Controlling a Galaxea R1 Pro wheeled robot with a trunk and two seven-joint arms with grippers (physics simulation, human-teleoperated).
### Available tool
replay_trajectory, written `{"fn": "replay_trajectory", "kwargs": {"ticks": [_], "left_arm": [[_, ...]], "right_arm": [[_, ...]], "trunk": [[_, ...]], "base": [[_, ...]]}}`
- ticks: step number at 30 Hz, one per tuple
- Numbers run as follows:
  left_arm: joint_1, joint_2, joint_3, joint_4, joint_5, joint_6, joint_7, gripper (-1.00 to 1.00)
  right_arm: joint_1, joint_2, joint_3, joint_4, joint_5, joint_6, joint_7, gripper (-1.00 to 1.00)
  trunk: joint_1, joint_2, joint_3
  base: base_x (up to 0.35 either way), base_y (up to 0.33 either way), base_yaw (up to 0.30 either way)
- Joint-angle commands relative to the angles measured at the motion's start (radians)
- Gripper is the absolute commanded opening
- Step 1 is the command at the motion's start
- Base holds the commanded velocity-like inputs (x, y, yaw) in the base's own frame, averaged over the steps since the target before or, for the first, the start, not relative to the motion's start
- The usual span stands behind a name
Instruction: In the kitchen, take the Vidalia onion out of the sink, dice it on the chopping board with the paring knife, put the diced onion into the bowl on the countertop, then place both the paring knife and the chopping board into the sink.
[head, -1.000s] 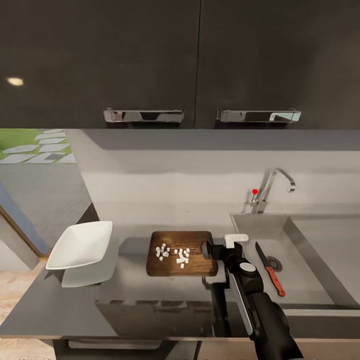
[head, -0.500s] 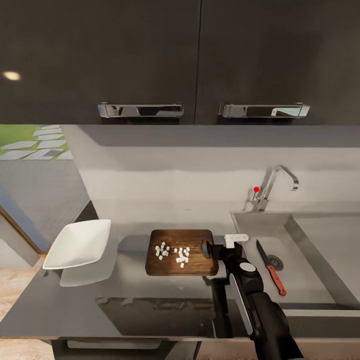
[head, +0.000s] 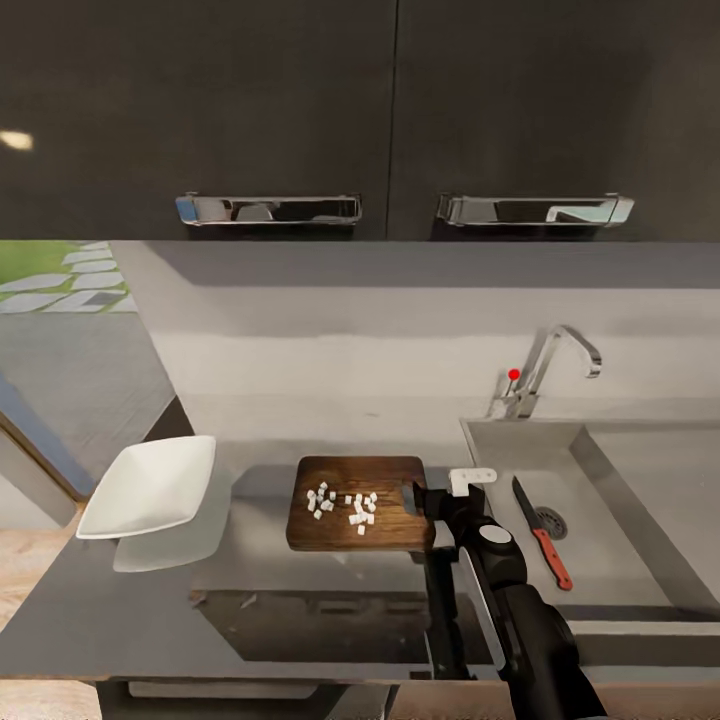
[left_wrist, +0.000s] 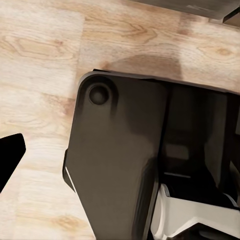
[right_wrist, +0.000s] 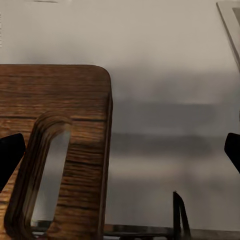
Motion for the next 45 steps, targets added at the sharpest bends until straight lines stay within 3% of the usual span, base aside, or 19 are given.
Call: {"fn": "replay_trajectory", "kwargs": {"ticks": [1, 45], "left_arm": [[0.0, 0.0, -0.002, -0.001, 0.01, -0.002, 0.003, 1.0], [0.0, 0.0, -0.002, 0.0, 0.01, -0.002, 0.003, 1.0]], "right_arm": [[-0.001, 0.0, 0.001, -0.001, 0.008, 0.007, -0.002, 1.0], [0.0, 0.0, 0.001, -0.001, 0.008, 0.008, -0.002, 1.0]], "trunk": [[0.001, -0.002, -0.003], [0.001, -0.002, -0.075]], "base": [[0.0, 0.023, 0.0], [0.021, 0.013, 0.0]]}}
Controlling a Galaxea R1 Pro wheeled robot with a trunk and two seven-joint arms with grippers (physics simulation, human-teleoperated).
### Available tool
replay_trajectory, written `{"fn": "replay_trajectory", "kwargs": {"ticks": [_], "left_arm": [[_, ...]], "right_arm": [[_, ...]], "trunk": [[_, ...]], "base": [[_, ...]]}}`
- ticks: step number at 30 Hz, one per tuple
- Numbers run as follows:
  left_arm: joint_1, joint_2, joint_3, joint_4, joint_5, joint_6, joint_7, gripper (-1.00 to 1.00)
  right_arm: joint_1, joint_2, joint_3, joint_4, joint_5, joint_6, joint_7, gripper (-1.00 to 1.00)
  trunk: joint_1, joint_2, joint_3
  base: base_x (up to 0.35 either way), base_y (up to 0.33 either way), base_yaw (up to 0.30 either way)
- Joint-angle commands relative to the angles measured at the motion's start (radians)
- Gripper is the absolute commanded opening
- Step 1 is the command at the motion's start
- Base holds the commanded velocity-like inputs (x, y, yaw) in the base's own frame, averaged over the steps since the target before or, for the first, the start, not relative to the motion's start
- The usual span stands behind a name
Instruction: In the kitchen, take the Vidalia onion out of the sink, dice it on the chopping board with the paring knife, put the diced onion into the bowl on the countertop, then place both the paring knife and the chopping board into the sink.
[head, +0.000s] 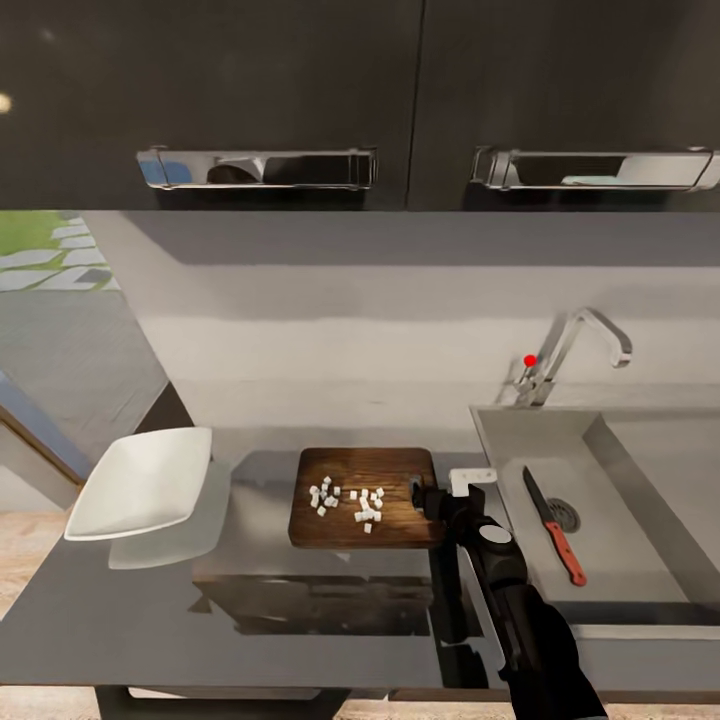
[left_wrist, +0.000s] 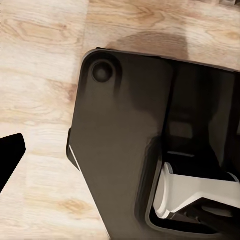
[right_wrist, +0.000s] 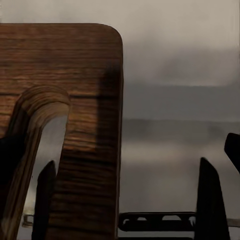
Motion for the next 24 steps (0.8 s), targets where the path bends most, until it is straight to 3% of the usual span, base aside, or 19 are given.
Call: {"fn": "replay_trajectory", "kwargs": {"ticks": [1, 19, 24], "left_arm": [[0.0, 0.0, -0.002, -0.001, 0.01, -0.002, 0.003, 1.0], [0.0, 0.0, -0.003, 0.005, 0.009, -0.002, 0.003, 1.0], [0.003, -0.001, -0.003, -0.023, 0.009, -0.005, 0.0, 1.0]], "right_arm": [[-0.001, 0.0, 0.001, -0.001, 0.008, 0.007, -0.002, 1.0], [-0.001, -0.001, 0.002, -0.001, 0.008, 0.003, -0.003, 1.0], [-0.001, 0.014, -0.009, 0.005, 0.02, 0.006, -0.009, 1.0]], "trunk": [[0.001, -0.002, -0.003], [0.001, -0.002, -0.025], [0.001, -0.002, -0.025]], "base": [[0.0, 0.025, 0.0], [0.0, 0.002, 0.0], [0.0, 0.0, 0.0]]}}
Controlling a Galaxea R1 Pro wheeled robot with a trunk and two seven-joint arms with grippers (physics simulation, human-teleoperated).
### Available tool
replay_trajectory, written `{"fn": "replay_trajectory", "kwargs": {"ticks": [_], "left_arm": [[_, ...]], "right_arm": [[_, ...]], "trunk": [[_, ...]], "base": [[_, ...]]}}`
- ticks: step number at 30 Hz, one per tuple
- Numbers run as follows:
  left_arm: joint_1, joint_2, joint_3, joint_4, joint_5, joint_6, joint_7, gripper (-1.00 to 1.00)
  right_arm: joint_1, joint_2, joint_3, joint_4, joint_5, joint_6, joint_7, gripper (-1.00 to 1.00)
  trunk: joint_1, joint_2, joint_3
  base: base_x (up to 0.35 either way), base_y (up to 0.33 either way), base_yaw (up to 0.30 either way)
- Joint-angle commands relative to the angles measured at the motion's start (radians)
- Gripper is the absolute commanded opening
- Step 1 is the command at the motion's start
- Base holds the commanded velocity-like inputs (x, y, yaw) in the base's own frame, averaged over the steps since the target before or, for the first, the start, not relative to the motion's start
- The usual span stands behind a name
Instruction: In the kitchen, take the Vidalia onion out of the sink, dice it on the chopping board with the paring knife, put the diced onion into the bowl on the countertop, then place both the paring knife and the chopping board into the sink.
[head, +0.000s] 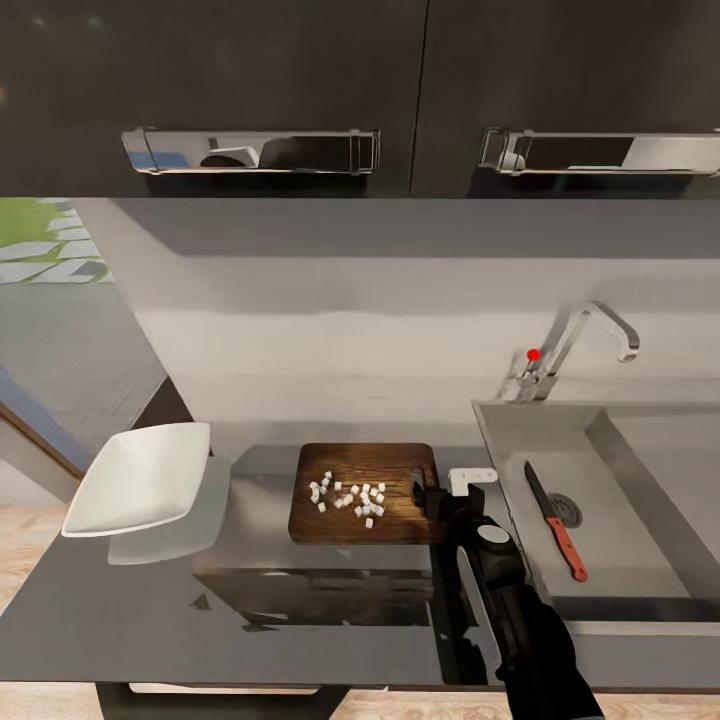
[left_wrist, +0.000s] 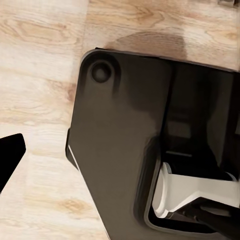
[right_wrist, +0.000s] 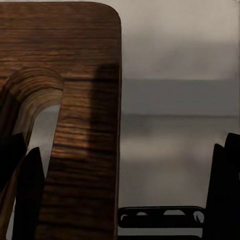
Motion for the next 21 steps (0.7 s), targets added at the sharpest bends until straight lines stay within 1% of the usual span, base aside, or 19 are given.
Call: {"fn": "replay_trajectory", "kwargs": {"ticks": [1, 3, 6, 8, 21], "left_arm": [[0.0, 0.001, -0.002, -0.007, 0.01, -0.002, 0.003, 1.0], [-0.001, 0.0, -0.002, -0.003, 0.01, -0.002, 0.003, 1.0], [-0.001, 0.0, -0.002, 0.002, 0.01, -0.002, 0.003, 1.0], [-0.001, 0.0, -0.002, 0.004, 0.01, -0.002, 0.003, 1.0], [-0.001, 0.001, -0.002, 0.005, 0.01, -0.002, 0.003, 1.0]], "right_arm": [[0.0, -0.001, 0.002, 0.005, 0.004, 0.011, -0.004, 1.0], [0.0, -0.012, 0.004, 0.005, 0.007, 0.011, -0.005, 1.0], [0.0, -0.028, 0.005, 0.002, -0.009, 0.011, -0.005, 1.0], [0.0, -0.036, 0.005, 0.0, -0.011, 0.011, -0.005, 1.0], [0.0, -0.039, 0.005, -0.001, -0.015, 0.011, -0.006, 1.0]], "trunk": [[0.001, -0.001, -0.002], [0.001, -0.001, -0.002], [0.001, -0.001, -0.002], [0.001, -0.001, -0.002], [0.001, -0.001, -0.002]], "base": [[0.0, 0.0, 0.0], [0.0, 0.0, 0.0], [0.0, 0.0, 0.0], [0.0, 0.0, 0.0], [0.0, 0.0, 0.0]]}}
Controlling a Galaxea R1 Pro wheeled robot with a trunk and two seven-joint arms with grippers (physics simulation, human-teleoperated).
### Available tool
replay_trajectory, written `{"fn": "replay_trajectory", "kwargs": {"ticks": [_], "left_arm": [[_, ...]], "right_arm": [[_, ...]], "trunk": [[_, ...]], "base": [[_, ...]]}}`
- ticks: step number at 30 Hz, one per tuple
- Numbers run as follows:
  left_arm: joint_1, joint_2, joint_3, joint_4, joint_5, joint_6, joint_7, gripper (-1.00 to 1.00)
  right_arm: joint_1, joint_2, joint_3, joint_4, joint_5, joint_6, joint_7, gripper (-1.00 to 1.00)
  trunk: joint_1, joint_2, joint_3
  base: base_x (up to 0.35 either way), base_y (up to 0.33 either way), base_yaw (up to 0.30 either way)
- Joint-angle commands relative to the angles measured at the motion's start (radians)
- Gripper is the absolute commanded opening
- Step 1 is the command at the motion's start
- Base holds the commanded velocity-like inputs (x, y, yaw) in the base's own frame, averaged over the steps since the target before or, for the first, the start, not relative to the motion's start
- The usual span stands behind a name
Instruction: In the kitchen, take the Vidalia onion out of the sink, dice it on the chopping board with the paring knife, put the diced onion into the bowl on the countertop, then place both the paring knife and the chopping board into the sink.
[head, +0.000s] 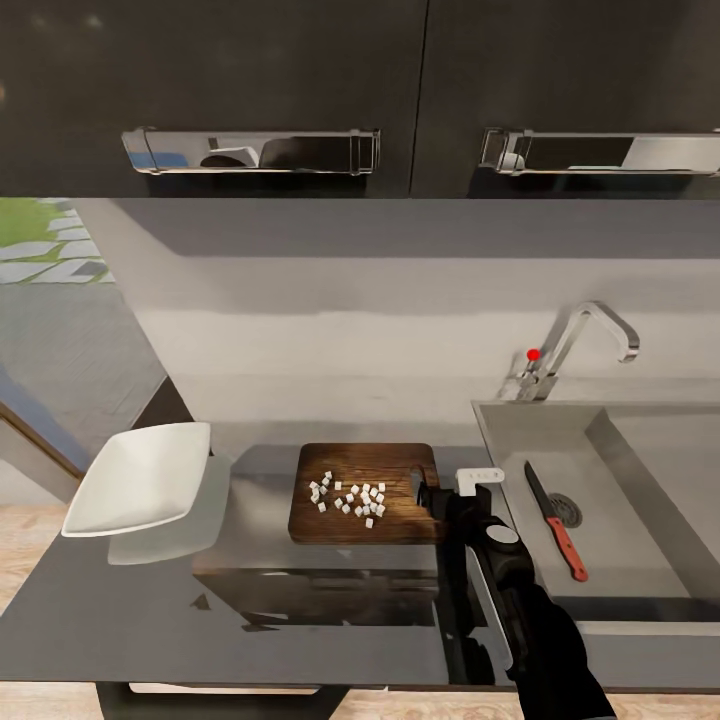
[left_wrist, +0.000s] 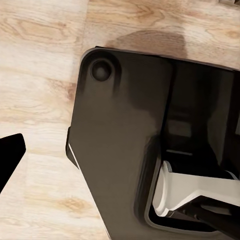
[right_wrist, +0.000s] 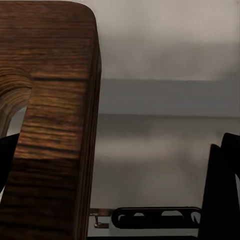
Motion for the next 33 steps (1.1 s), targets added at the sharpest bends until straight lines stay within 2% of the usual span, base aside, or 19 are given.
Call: {"fn": "replay_trajectory", "kwargs": {"ticks": [1, 12, 22, 33], "left_arm": [[0.0, 0.0, -0.002, -0.001, 0.01, -0.002, 0.003, 1.0], [0.0, 0.0, -0.002, -0.001, 0.01, -0.002, 0.003, 1.0], [0.0, 0.0, -0.002, 0.0, 0.01, -0.002, 0.003, 1.0], [0.0, 0.0, -0.002, 0.0, 0.01, -0.002, 0.003, 1.0]], "right_arm": [[-0.001, 0.0, 0.001, 0.005, 0.013, 0.01, -0.005, 1.0], [-0.001, 0.001, 0.002, 0.014, 0.017, 0.01, -0.005, 1.0], [-0.001, 0.001, 0.002, 0.014, 0.017, 0.01, -0.005, 1.0], [-0.001, 0.001, 0.001, 0.014, 0.017, 0.01, -0.005, 1.0]], "trunk": [[0.001, -0.001, -0.002], [0.001, -0.001, -0.002], [0.001, -0.001, -0.002], [0.001, -0.001, -0.002]], "base": [[0.0, 0.0, 0.0], [0.0, 0.004, 0.0], [0.0, 0.141, 0.0], [0.0, 0.017, 0.0]]}}
